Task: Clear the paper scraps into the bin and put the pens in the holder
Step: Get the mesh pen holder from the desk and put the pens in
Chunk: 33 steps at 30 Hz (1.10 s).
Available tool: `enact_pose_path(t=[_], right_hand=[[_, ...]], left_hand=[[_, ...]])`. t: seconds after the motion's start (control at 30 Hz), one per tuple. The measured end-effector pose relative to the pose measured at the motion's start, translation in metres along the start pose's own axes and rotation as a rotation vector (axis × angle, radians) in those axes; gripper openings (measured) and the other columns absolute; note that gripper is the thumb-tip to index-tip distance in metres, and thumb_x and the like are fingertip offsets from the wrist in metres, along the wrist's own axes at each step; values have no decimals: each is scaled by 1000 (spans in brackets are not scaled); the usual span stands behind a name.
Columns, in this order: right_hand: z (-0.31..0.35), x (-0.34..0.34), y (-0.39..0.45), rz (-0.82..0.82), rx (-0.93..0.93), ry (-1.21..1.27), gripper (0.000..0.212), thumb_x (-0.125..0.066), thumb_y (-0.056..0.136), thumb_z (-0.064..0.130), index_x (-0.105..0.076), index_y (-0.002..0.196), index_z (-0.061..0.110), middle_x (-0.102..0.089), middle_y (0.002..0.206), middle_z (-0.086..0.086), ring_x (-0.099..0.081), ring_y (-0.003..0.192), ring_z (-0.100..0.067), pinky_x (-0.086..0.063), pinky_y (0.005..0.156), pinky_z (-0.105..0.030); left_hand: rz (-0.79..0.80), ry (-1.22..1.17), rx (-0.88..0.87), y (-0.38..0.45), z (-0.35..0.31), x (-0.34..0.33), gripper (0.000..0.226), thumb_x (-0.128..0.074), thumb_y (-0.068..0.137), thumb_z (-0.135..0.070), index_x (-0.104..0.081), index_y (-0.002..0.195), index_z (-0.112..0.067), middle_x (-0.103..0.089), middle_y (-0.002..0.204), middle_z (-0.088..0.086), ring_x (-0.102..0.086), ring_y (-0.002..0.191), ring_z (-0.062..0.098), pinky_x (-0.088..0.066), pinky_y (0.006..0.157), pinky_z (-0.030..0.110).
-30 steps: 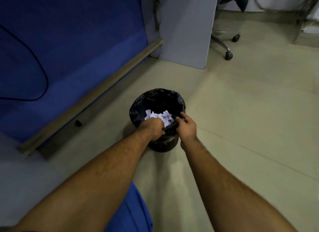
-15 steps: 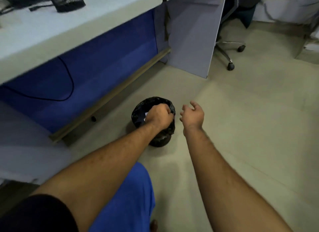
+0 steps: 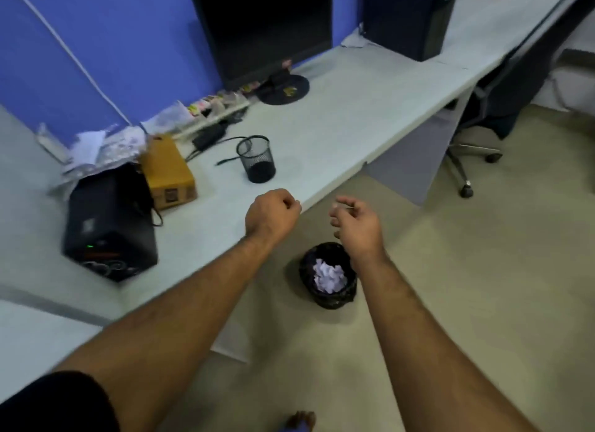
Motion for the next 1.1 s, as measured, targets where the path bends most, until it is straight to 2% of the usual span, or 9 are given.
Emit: enact_pose_path(t=[0.17, 0.33, 0.43, 0.53, 0.6, 0.7, 0.8, 0.97, 1.1], right_hand=[[42, -48, 18, 167, -57, -156, 19, -66, 90, 23, -68, 109, 24, -72, 97, -8, -65, 78, -13, -54, 76, -32], [43, -100, 57, 236, -84, -309, 23, -67, 89, 27, -67, 112, 23, -68, 86, -1, -67, 81, -18, -56, 73, -34], [32, -123, 80, 238, -93, -385, 28, -69, 87, 29, -66, 114, 22, -66, 82, 4, -67, 83, -20, -57, 77, -36], [25, -144, 103, 199, -86, -471, 37, -71, 86, 35, -63, 119, 20, -67, 86, 4, -68, 83, -21, -59, 82, -39], [17, -156, 117, 162, -84, -523, 53, -73, 83, 43, -58, 128, 20, -68, 103, 0, -68, 93, -22, -59, 83, -44], [7, -171, 134, 116, -56, -658, 86, -78, 76, 51, -42, 146, 16, -57, 137, -9, -57, 123, -26, -52, 99, -41], [7, -187, 142, 84, -23, -634, 105, -80, 73, 51, -27, 154, 12, -50, 146, -11, -46, 137, -25, -42, 107, -34], [9, -210, 151, 37, 46, -570, 111, -81, 69, 55, -23, 155, 16, -53, 145, -3, -50, 133, -21, -47, 106, -32], [6, -220, 156, 16, 30, -474, 94, -84, 65, 49, -39, 143, 21, -57, 136, 3, -57, 122, -18, -53, 100, -37]], left_hand=[[-47, 11, 154, 54, 38, 42, 21, -55, 87, -31, -69, 98, -19, -72, 102, 3, -65, 93, 27, -51, 73, 30], [99, 194, 245, 99, 98, 16, 42, -54, 93, -17, -50, 135, -14, -55, 136, 13, -54, 122, 33, -49, 94, 42], [165, 329, 151, 119, 128, -9, 56, -50, 98, -31, -34, 147, -10, -35, 153, 15, -35, 141, 32, -39, 110, 44], [134, 387, 98, 124, 151, -28, 63, -35, 101, -43, -28, 151, -5, -23, 159, 19, -21, 148, 33, -22, 121, 43], [56, 419, 40, 117, 157, -36, 65, -28, 101, -46, -28, 151, -4, -24, 159, 19, -20, 149, 33, -17, 122, 42], [24, 436, 21, 114, 158, -39, 65, -26, 101, -45, -29, 150, -3, -26, 158, 19, -22, 148, 33, -17, 122, 42], [-3, 420, 5, 115, 156, -37, 63, -28, 101, -43, -33, 149, -1, -29, 157, 21, -25, 147, 34, -20, 121, 43], [6, 425, 17, 114, 156, -38, 64, -27, 101, -44, -32, 150, -3, -29, 157, 20, -25, 147, 33, -22, 121, 44], [0, 432, 18, 114, 159, -39, 66, -23, 101, -47, -31, 150, -4, -28, 158, 18, -25, 148, 33, -21, 121, 42]])
Point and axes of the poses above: each hand's wrist, its own y-axis towards the middle knuckle, its own x-axis out of the back of the hand, z = x × y, the point moved 5 cm from there along y, towards the middle knuckle
